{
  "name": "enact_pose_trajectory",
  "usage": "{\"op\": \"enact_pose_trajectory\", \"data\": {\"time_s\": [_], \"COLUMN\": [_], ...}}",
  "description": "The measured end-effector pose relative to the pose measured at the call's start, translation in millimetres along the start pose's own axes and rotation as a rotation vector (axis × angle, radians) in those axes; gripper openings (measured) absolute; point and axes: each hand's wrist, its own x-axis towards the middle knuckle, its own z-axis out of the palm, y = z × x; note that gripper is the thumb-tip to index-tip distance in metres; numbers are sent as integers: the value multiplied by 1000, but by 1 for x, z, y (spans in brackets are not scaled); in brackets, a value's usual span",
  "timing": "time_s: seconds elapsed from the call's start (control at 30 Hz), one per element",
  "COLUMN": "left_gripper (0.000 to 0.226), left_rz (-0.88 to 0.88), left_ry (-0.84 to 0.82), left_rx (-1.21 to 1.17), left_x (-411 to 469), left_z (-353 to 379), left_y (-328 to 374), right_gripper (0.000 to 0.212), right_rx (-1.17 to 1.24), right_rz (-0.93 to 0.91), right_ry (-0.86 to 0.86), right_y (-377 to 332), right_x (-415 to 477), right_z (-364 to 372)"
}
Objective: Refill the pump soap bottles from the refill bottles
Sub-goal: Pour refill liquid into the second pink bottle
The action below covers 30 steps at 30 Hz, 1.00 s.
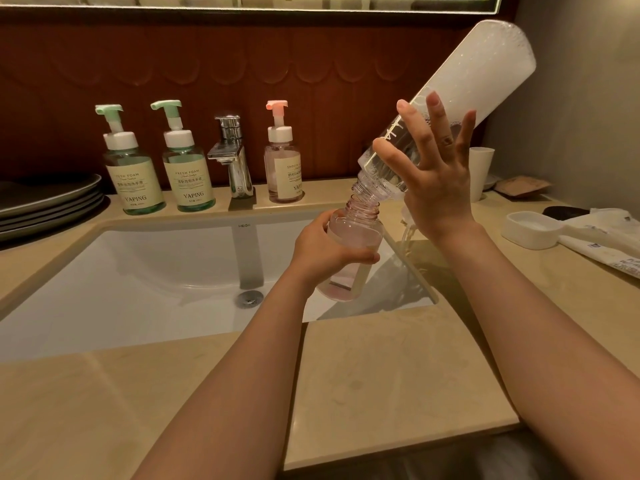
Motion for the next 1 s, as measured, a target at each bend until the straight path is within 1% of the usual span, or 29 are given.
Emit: {"op": "enact_pose_trajectory", "data": {"time_s": [0.1, 0.23, 0.43, 0.57, 0.63, 0.73, 0.87, 1.0], "left_gripper": [77, 81, 83, 83, 84, 85, 88, 89], "left_rz": [0, -5, -2, -3, -7, -4, 8, 29], "left_ry": [-2, 2, 8, 13, 20, 37, 56, 101], "left_rx": [3, -4, -24, -34, -44, -59, -78, -119], "left_x": [0, 1, 1, 1, 1, 1, 2, 1], "left_z": [0, 0, -1, 0, 0, 1, 2, 2], "left_y": [0, -1, 0, 1, 2, 4, 5, 7], "right_gripper": [49, 45, 43, 48, 53, 64, 72, 73], "right_rx": [3, -23, -24, -7, 2, 22, 41, 77], "right_rz": [-4, -6, 43, 71, 114, 220, 320, 435], "right_ry": [-16, -37, -56, -55, -75, -133, -235, -418], "right_y": [0, 0, 0, -1, -1, -1, -4, -4], "right_x": [-1, 0, -4, -3, -4, -6, -5, -1], "right_z": [0, -1, 1, 0, -1, -3, -8, -19]}}
